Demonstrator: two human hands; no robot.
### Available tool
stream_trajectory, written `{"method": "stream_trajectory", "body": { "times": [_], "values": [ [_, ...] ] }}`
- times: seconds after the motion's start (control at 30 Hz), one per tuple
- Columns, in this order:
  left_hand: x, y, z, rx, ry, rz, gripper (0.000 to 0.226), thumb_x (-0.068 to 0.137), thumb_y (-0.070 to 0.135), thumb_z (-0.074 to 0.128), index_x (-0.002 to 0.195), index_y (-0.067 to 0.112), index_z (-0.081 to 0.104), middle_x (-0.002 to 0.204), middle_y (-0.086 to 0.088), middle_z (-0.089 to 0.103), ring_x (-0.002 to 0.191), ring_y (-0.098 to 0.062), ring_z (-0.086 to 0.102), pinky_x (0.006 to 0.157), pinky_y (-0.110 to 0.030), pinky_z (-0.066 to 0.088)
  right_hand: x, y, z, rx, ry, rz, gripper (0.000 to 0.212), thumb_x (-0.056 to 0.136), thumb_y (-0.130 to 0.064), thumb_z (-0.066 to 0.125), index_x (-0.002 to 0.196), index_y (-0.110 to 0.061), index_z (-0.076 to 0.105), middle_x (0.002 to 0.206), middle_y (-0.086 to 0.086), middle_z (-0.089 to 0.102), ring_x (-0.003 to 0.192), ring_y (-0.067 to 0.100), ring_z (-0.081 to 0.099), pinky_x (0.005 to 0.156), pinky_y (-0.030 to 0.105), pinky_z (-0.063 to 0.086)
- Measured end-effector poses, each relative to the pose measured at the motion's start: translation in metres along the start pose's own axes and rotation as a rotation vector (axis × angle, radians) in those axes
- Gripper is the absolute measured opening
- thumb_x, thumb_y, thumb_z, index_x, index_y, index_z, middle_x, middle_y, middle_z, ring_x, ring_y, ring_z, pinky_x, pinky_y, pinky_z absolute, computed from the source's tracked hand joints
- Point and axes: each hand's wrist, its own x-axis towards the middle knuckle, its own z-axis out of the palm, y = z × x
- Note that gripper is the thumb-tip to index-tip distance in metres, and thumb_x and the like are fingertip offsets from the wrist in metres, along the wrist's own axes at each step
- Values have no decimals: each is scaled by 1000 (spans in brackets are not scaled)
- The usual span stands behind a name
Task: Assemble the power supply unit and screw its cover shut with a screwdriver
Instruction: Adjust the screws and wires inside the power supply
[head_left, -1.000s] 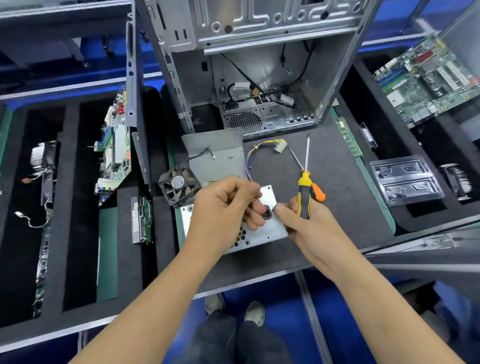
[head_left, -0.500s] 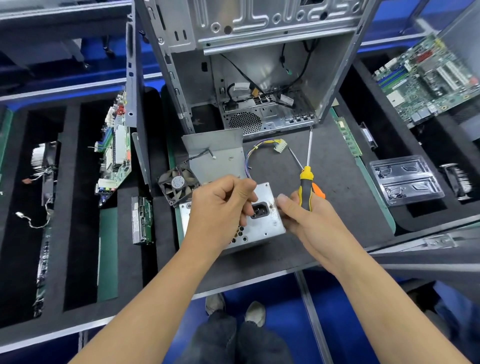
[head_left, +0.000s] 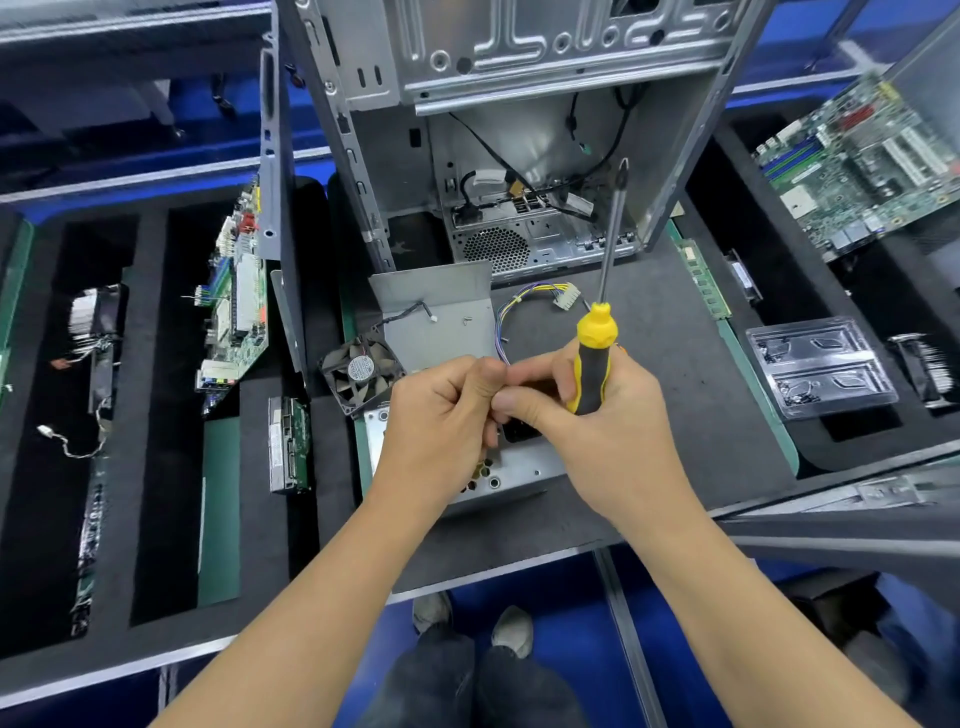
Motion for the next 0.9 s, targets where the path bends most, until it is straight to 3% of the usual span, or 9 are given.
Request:
{"method": "stream_trajectory", "body": {
  "times": [0.07, 0.17, 0.23, 0.37, 0.47, 0.57, 0.67, 0.8, 0.9],
  "values": [
    [1, 0, -1, -6, -2, -7, 45, 89, 57, 48, 55, 30, 61, 42, 10, 50, 36, -2, 43, 39, -14, 36, 2, 1, 1, -36, 1, -11, 30, 77, -7, 81, 66, -28, 63, 76, -5, 74, 72, 21, 70, 74, 39, 58],
    [0, 0, -1, -26, 18, -17, 45, 87, 59, 48, 55, 31, 63, 43, 8, 51, 35, -2, 44, 38, -13, 36, 5, 1, -3, -103, 21, -31, 38, 79, -11, 78, 64, -39, 59, 79, -7, 74, 73, 13, 69, 73, 27, 56],
    [0, -1, -1, -45, 57, -24, 47, 86, 62, 49, 56, 28, 61, 45, 8, 50, 37, -2, 43, 39, -13, 35, 9, 4, -15, -113, 67, -15, 45, 83, -8, 74, 64, -44, 57, 84, -4, 74, 76, 14, 71, 75, 31, 57],
    [0, 0, 0, -33, 127, -9, 31, 85, 51, 59, 62, 34, 69, 52, 11, 53, 46, -3, 46, 42, -15, 38, 7, 14, -40, -216, 88, 67, 45, 88, -2, 66, 65, -38, 53, 88, -9, 75, 83, 13, 73, 78, 41, 58],
    [0, 0, -1, -26, 160, 23, 20, 88, 36, 66, 70, 35, 74, 59, 8, 58, 53, -5, 52, 48, -19, 45, -1, 18, -42, -385, 35, 79, 31, 88, -9, 67, 72, -34, 58, 86, -20, 72, 79, 4, 65, 69, 21, 49],
    [1, 1, 0, -38, 167, 48, 8, 89, 26, 69, 86, 27, 76, 72, 1, 66, 59, -8, 60, 56, -21, 50, -7, 21, -39, -460, 45, 56, 28, 87, -12, 69, 77, -36, 60, 84, -21, 70, 77, 8, 63, 61, 13, 46],
    [-1, -1, 3, -70, 164, 23, 18, 93, 7, 67, 93, 24, 76, 75, 4, 73, 66, -12, 70, 60, -19, 53, -15, 23, -32, -492, 106, 29, 10, 86, -18, 73, 85, -20, 63, 78, -24, 64, 77, 8, 60, 62, 11, 44],
    [-2, -3, 8, -125, 168, -9, 24, 96, 1, 61, 96, 21, 74, 81, -1, 76, 76, -20, 75, 67, -22, 56, -30, 32, -21, -476, 183, -20, 12, 88, -23, 72, 85, -17, 62, 75, -13, 62, 70, 11, 57, 60, 13, 44],
    [-1, -2, 11, -175, 180, -42, 31, 100, -4, 50, 97, 18, 71, 83, 0, 75, 74, -17, 74, 68, -23, 58, -40, 44, -13, -512, 234, -96, 10, 86, -10, 74, 87, -14, 65, 79, -5, 64, 71, 11, 56, 61, 17, 44]
  ]
}}
